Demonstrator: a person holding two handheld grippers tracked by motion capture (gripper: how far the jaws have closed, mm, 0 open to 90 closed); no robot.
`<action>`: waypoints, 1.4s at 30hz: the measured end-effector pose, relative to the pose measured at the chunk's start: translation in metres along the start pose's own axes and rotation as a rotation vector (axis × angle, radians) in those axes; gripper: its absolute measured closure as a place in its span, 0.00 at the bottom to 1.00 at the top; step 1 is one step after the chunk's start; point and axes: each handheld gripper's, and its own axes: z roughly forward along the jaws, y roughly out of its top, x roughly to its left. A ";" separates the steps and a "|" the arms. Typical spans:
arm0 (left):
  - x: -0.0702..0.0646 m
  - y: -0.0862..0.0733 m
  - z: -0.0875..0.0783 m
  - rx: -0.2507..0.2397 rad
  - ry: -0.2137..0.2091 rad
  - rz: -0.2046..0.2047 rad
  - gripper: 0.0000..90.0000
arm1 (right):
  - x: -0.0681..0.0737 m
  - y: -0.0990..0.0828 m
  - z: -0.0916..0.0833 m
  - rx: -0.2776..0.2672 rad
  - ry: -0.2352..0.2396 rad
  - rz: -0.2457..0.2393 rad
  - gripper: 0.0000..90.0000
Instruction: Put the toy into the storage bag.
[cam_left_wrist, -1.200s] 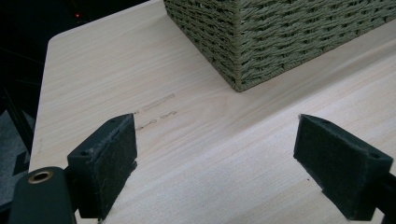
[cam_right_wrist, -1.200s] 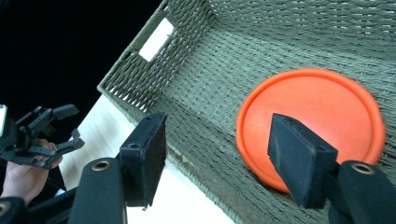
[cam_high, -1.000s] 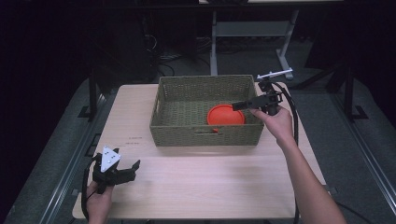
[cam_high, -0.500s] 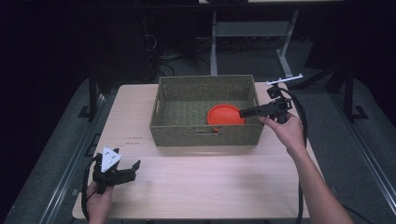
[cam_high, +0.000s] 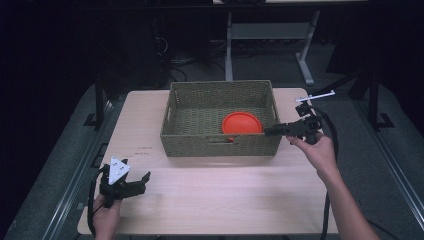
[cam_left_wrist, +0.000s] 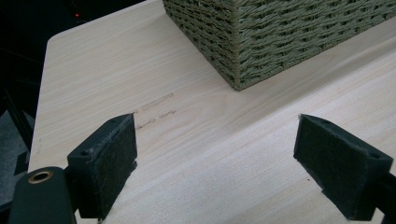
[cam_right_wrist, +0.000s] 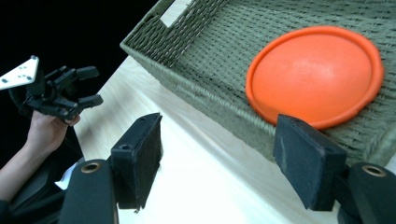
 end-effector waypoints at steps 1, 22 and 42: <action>0.000 0.000 0.000 0.000 0.000 0.001 0.14 | -0.001 -0.002 -0.001 -0.004 0.000 -0.006 0.35; 0.000 0.000 0.000 0.002 0.003 -0.003 0.14 | -0.011 -0.051 -0.009 0.009 0.041 -0.006 0.32; -0.001 0.000 -0.001 -0.012 0.009 -0.001 0.14 | -0.018 -0.097 -0.010 0.016 0.027 -0.019 0.32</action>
